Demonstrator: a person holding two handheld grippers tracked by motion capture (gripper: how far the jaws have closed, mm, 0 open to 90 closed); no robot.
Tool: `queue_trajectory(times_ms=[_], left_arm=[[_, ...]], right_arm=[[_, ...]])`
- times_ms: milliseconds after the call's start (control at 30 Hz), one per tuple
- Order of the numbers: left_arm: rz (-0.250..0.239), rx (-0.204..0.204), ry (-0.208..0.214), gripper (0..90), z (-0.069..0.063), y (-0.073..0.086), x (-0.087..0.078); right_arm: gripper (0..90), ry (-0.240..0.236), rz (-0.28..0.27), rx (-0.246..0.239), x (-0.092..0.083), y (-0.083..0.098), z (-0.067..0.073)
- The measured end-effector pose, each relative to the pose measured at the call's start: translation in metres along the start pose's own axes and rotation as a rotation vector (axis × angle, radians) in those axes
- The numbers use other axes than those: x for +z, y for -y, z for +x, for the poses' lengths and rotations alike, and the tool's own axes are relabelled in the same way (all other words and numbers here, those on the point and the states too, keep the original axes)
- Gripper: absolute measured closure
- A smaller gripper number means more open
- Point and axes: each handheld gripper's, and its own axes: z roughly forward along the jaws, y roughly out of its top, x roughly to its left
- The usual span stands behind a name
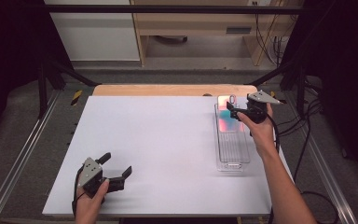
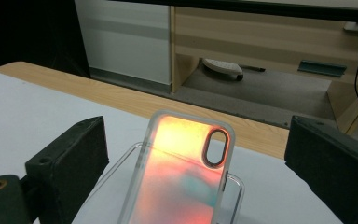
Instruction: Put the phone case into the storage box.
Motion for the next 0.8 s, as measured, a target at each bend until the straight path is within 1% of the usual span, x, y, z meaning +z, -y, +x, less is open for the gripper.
queue_trajectory(times_ms=[167, 333, 500, 800], left_arm=[[0.003, 0.006, -0.004, 1.9, -0.001, 0.0, 0.0], [0.0, 0.007, -0.006, 1.9, -0.001, 0.0, 0.0], [-0.005, 0.008, -0.012, 1.9, -0.002, 0.0, -0.001], [-0.004, 0.012, -0.018, 1.9, -0.002, 0.0, -0.001]], right_arm=[[5.7, -0.018, -0.018, -0.008, -0.005, -0.005, 0.004], [7.7, -0.04, -0.024, 0.012, -0.011, -0.009, 0.005], [6.6, -0.057, -0.031, 0.023, -0.02, -0.014, 0.005], [5.3, -0.071, -0.037, 0.025, -0.03, -0.019, 0.006]])
